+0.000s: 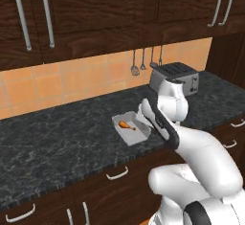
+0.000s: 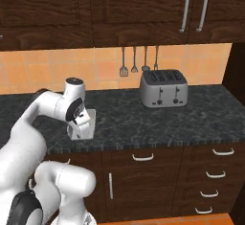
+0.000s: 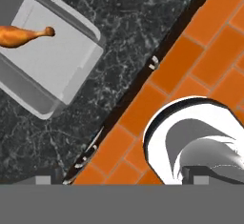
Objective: Take the meat container that has the chicken drumstick and place it on the second highest rack of the freezer. Then take the vegetable container that has the carrot and tomato and place it on the highest rack of the freezer.
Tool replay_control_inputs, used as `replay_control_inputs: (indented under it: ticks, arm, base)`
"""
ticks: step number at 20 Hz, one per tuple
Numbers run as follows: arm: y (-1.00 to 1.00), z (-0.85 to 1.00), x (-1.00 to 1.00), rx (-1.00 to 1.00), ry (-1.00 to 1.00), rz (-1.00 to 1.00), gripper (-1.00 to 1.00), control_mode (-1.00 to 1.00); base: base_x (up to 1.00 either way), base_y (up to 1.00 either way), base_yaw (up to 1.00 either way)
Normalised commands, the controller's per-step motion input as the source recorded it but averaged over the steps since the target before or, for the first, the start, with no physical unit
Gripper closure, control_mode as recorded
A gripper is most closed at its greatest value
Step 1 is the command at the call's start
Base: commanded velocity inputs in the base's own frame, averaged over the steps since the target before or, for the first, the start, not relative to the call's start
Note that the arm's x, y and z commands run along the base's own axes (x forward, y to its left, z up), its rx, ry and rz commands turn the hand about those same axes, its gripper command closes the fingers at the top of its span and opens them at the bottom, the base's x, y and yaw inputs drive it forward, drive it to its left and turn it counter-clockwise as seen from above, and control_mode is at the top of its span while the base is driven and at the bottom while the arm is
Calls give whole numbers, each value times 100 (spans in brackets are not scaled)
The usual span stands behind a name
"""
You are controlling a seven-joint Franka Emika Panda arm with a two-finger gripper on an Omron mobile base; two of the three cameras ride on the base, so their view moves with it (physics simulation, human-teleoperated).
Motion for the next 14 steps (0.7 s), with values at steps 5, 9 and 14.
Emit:
replay_control_inputs:
  ticks: [5, 9, 14]
  arm:
    - [39, -49, 41, 0, 16, -7, -100, -100]
    - [28, -43, 34, 0, 10, -10, -100, -100]
    - [14, -31, -1, 0, -1, -16, -100, -100]
  base:
    - [0, 0, 0]
    - [0, 0, 0]
    - [0, 0, 0]
